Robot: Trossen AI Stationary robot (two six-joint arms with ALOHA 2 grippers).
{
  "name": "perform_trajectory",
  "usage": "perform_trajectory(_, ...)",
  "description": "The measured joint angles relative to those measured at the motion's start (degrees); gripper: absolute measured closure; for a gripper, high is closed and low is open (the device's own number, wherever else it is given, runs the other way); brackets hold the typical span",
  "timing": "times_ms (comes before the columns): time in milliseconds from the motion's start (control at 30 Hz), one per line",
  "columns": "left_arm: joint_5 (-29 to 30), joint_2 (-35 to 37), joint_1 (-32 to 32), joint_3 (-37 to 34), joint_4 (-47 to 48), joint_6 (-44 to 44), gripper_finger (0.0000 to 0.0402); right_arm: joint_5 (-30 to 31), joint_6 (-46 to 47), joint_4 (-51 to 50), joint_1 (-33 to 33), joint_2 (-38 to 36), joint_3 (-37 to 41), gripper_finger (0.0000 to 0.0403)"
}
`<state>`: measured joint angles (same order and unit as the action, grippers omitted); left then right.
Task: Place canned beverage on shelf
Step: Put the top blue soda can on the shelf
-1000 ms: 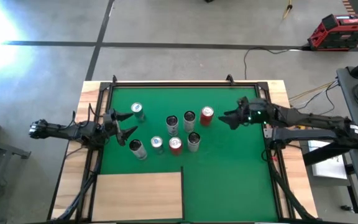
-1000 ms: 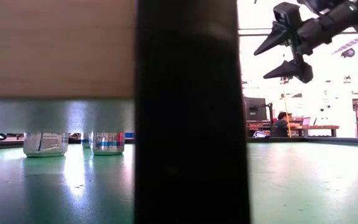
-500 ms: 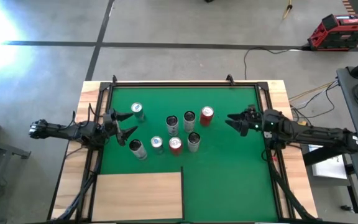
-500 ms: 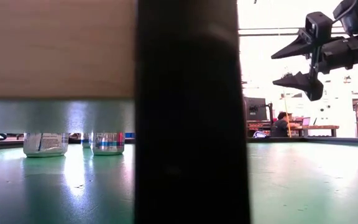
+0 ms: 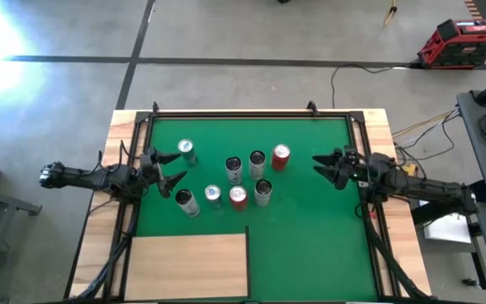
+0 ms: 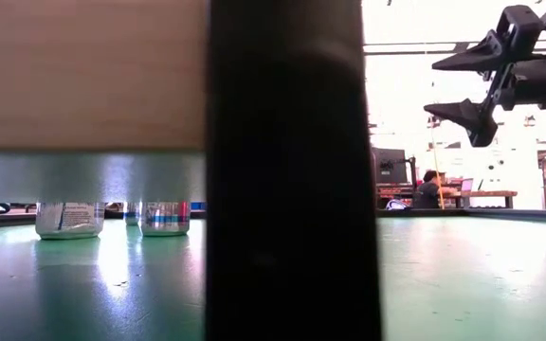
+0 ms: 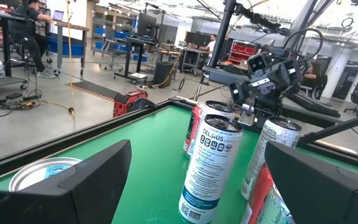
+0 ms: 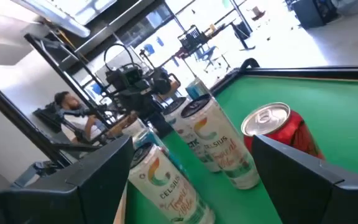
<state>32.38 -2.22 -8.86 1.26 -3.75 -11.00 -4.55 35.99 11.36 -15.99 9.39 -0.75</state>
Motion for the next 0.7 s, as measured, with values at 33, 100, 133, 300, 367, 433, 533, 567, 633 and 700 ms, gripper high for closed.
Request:
perform_trajectory(33,0.0,0.0,0.0,0.0,0.0,0.0,0.0047,0.0,-0.1,-0.3,0.0,-0.1,0.0,0.0085)
perform_trajectory(100,0.0,0.0,0.0,0.0,0.0,0.0,0.0047,0.0,-0.7,-0.4,0.0,-0.1,0.0,0.0085)
perform_trajectory(133,0.0,0.0,0.0,0.0,0.0,0.0,0.0047,0.0,-0.7,-0.3,0.0,0.0,0.0,0.0085)
perform_trajectory(300,0.0,0.0,0.0,0.0,0.0,0.0,0.0047,0.0,0.7,-2.0,0.0,0.5,0.0,0.0085)
perform_trajectory(367,0.0,0.0,0.0,0.0,0.0,0.0,0.0047,0.0,0.8,-2.2,0.0,1.0,0.0,0.0085)
perform_trajectory(433,0.0,0.0,0.0,0.0,0.0,0.0,0.0047,0.0,0.8,-2.3,0.0,1.3,0.0,0.0085)
perform_trajectory(533,0.0,0.0,0.0,0.0,0.0,0.0,0.0047,0.0,0.8,-2.3,0.0,1.6,0.0,0.0085)
perform_trajectory(567,0.0,0.0,0.0,0.0,0.0,0.0,0.0047,0.0,0.8,-2.3,0.0,1.7,0.0,0.0085)
perform_trajectory(633,0.0,0.0,0.0,0.0,0.0,0.0,0.0047,0.0,0.8,-2.3,0.0,1.6,0.1,0.0085)
perform_trajectory(700,0.0,0.0,0.0,0.0,0.0,0.0,0.0047,0.0,0.8,-2.3,0.0,1.6,0.1,0.0085)
